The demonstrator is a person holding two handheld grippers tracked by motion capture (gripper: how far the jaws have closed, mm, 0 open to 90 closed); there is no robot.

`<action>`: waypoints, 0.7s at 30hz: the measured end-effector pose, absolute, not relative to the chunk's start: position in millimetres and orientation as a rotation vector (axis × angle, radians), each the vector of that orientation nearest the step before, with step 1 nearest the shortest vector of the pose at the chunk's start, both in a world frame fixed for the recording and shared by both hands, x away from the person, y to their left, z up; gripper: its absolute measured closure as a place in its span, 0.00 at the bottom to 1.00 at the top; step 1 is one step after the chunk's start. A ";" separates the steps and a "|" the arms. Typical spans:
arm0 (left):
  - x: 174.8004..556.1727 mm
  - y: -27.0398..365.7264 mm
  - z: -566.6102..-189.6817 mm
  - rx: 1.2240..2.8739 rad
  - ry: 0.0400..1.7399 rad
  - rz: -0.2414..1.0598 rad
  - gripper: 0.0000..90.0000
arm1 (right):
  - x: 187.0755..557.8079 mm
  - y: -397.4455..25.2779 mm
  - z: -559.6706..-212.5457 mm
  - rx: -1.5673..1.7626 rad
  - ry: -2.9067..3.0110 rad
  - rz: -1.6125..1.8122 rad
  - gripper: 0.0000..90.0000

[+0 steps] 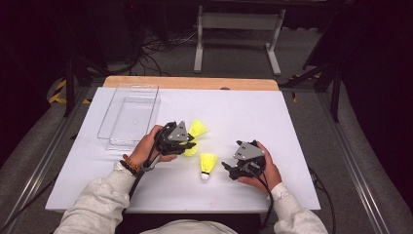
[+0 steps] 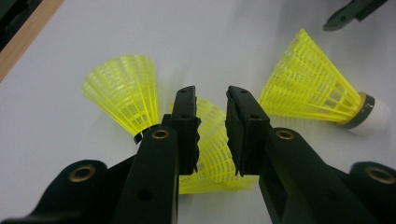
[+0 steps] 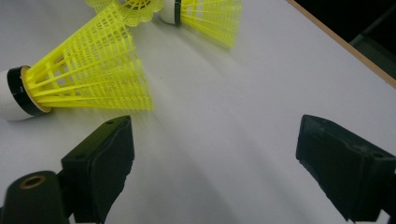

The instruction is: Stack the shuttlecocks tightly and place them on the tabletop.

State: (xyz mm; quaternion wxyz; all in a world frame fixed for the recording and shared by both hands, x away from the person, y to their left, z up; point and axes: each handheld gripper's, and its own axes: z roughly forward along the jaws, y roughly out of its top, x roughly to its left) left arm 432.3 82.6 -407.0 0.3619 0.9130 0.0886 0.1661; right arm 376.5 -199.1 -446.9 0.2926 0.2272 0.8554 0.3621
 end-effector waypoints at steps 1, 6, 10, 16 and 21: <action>433.7 80.3 -407.2 2.345 0.234 0.420 0.82 | 376.5 -199.1 -446.9 0.605 2.279 0.965 0.14; 440.9 68.5 -408.0 2.374 0.240 0.433 0.83 | 376.2 -197.9 -447.5 0.600 2.289 0.956 0.14; 449.7 67.7 -408.0 2.364 0.280 0.413 0.83 | 376.6 -198.8 -448.0 0.604 2.292 0.961 0.14; 451.9 65.3 -407.2 2.352 0.290 0.407 0.80 | 376.1 -198.9 -447.7 0.598 2.295 0.959 0.14; 451.5 61.9 -405.2 2.357 0.287 0.398 0.79 | 376.6 -198.9 -448.0 0.599 2.300 0.955 0.14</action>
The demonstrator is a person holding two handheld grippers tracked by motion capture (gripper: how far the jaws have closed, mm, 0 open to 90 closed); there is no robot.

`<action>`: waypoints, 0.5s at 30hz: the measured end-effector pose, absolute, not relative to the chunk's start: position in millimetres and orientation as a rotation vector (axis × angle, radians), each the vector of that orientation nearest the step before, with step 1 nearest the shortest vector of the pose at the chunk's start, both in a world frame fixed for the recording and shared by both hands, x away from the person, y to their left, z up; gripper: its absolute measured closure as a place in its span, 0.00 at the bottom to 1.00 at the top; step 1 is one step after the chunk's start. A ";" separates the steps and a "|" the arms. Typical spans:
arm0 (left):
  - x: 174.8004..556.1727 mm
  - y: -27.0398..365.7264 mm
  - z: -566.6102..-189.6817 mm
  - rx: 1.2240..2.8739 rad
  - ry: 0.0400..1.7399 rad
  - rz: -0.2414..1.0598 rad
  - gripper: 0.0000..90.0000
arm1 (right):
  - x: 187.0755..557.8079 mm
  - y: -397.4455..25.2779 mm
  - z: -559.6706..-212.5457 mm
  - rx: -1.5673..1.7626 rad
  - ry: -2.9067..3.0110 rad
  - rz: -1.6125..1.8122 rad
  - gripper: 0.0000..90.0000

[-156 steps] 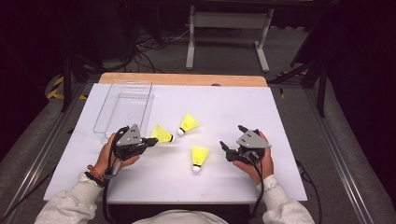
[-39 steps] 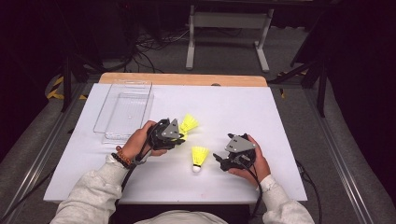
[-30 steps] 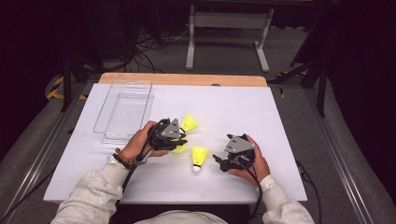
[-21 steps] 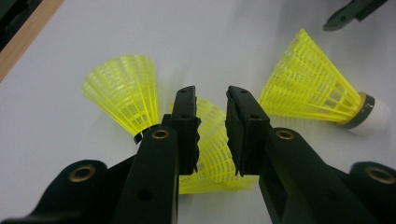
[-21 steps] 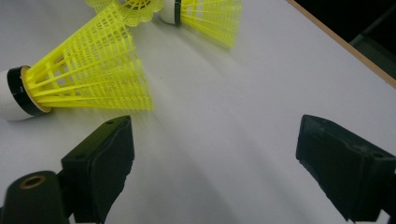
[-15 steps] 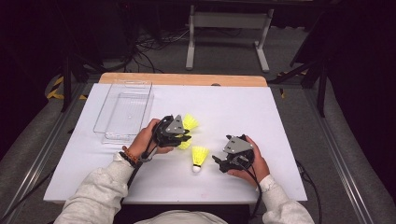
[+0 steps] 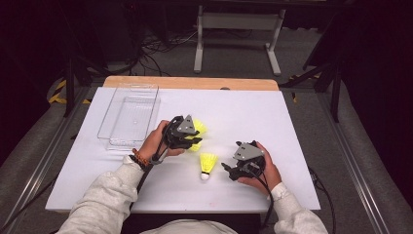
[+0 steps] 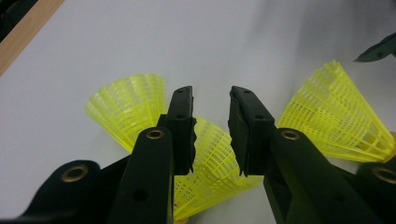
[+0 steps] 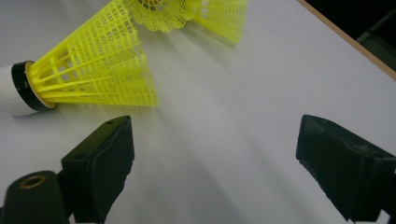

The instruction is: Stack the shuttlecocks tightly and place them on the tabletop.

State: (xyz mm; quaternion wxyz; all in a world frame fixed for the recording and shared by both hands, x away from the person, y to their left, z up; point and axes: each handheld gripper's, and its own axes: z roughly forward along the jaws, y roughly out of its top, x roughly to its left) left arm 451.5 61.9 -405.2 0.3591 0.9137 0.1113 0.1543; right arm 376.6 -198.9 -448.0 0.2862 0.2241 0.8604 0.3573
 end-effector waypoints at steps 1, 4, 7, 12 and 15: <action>451.3 61.0 -405.3 2.360 0.288 0.403 0.79 | 376.6 -198.8 -448.0 0.598 2.300 0.955 0.14; 451.0 57.5 -406.0 2.361 0.281 0.410 0.78 | 376.5 -198.4 -448.1 0.600 2.302 0.956 0.14; 450.1 55.7 -404.5 2.353 0.284 0.408 0.77 | 376.7 -198.5 -448.5 0.596 2.305 0.952 0.14; 448.8 54.1 -403.6 2.351 0.276 0.407 0.76 | 376.6 -198.5 -448.6 0.594 2.309 0.949 0.14; 448.2 58.4 -399.6 2.325 0.281 0.414 0.75 | 376.6 -198.6 -448.6 0.595 2.310 0.949 0.14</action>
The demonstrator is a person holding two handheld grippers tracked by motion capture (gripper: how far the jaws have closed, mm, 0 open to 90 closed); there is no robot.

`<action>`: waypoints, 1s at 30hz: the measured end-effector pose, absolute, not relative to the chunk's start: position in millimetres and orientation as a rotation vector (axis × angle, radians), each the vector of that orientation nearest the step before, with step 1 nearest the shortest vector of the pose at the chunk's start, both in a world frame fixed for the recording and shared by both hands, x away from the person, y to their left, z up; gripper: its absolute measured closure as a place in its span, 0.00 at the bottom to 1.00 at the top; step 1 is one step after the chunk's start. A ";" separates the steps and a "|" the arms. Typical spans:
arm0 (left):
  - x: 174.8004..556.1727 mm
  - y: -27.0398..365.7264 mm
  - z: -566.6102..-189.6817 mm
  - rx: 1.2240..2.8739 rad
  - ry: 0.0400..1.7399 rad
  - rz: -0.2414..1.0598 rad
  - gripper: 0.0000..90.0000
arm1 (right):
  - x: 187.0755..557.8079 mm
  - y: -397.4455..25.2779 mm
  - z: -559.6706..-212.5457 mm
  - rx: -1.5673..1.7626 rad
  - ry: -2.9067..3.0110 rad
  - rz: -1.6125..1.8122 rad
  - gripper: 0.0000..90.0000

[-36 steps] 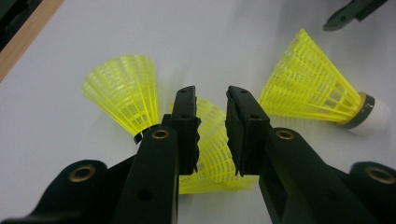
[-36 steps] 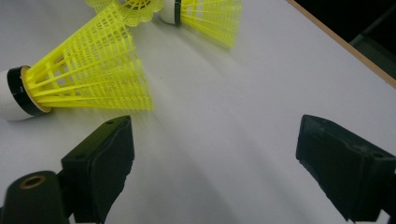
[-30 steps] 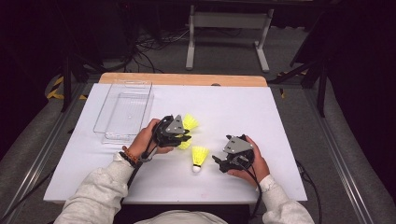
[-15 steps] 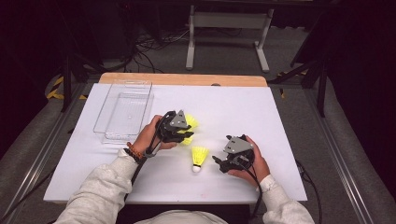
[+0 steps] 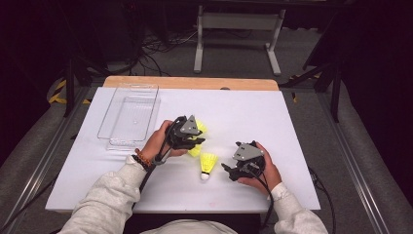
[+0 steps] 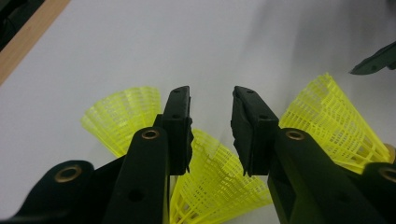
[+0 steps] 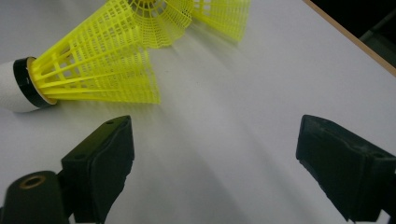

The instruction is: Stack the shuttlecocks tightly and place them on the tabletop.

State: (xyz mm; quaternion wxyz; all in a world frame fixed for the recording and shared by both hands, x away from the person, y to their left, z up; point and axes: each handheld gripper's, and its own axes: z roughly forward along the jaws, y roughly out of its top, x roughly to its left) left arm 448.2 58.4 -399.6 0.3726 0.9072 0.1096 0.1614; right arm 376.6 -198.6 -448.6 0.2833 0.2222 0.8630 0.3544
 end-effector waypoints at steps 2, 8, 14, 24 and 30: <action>446.9 65.1 -395.5 2.312 0.290 0.413 0.72 | 376.5 -198.8 -448.6 0.597 2.310 0.947 0.14; 441.3 96.5 -386.3 2.279 0.316 0.458 0.60 | 376.9 -199.3 -448.7 0.604 2.308 0.952 0.14; 429.4 116.2 -390.4 2.258 0.296 0.489 0.53 | 377.8 -201.2 -447.7 0.632 2.291 0.961 0.14; 399.4 149.0 -408.8 2.260 0.202 0.516 0.47 | 378.8 -206.6 -444.0 0.670 2.269 1.002 0.16; 385.2 169.7 -411.6 2.165 0.234 0.554 0.40 | 377.6 -207.2 -441.5 0.671 2.273 1.027 0.18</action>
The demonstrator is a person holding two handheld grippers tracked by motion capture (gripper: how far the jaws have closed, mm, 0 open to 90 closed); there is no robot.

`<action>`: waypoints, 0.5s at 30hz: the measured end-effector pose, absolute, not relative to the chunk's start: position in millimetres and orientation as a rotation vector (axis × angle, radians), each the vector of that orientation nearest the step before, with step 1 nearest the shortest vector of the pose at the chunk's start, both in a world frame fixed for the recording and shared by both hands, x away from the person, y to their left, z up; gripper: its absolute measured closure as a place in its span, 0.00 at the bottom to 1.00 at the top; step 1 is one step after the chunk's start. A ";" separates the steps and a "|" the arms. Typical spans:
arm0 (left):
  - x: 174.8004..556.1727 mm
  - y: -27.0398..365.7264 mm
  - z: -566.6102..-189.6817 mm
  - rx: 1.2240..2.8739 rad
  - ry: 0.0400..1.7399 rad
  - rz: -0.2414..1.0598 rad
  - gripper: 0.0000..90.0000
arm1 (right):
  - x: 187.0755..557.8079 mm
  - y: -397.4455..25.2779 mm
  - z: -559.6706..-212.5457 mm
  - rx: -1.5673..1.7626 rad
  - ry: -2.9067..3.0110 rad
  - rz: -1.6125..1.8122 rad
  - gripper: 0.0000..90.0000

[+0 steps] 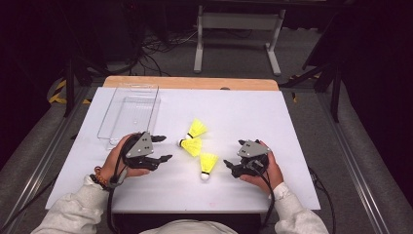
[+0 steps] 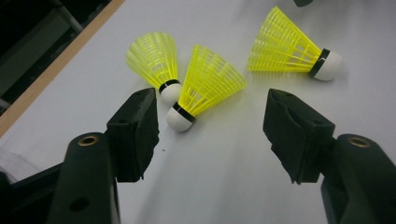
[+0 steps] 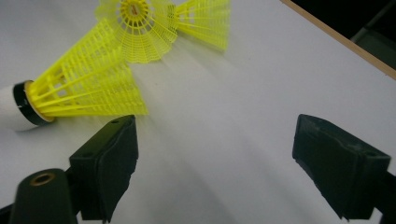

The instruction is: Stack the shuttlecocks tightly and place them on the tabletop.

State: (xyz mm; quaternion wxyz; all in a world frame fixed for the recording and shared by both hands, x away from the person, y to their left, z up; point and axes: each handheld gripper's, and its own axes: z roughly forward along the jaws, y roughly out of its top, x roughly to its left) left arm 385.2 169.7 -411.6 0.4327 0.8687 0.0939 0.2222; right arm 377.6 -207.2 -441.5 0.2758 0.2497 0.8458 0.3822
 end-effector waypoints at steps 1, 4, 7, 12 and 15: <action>382.4 173.2 -413.3 2.149 0.236 0.560 0.39 | 377.3 -207.4 -440.6 0.674 2.276 1.043 0.19; 373.7 184.1 -418.2 2.122 0.246 0.592 0.35 | 377.4 -207.1 -436.9 0.669 2.309 1.090 0.24; 367.3 192.1 -421.3 2.101 0.262 0.605 0.30 | 378.3 -206.8 -431.6 0.655 2.345 1.135 0.25; 349.0 220.8 -434.9 2.043 0.342 0.628 0.21 | 380.1 -199.6 -424.2 0.612 2.410 1.158 0.29; 341.8 231.8 -440.1 2.029 0.377 0.642 0.17 | 381.6 -194.1 -421.1 0.581 2.440 1.164 0.31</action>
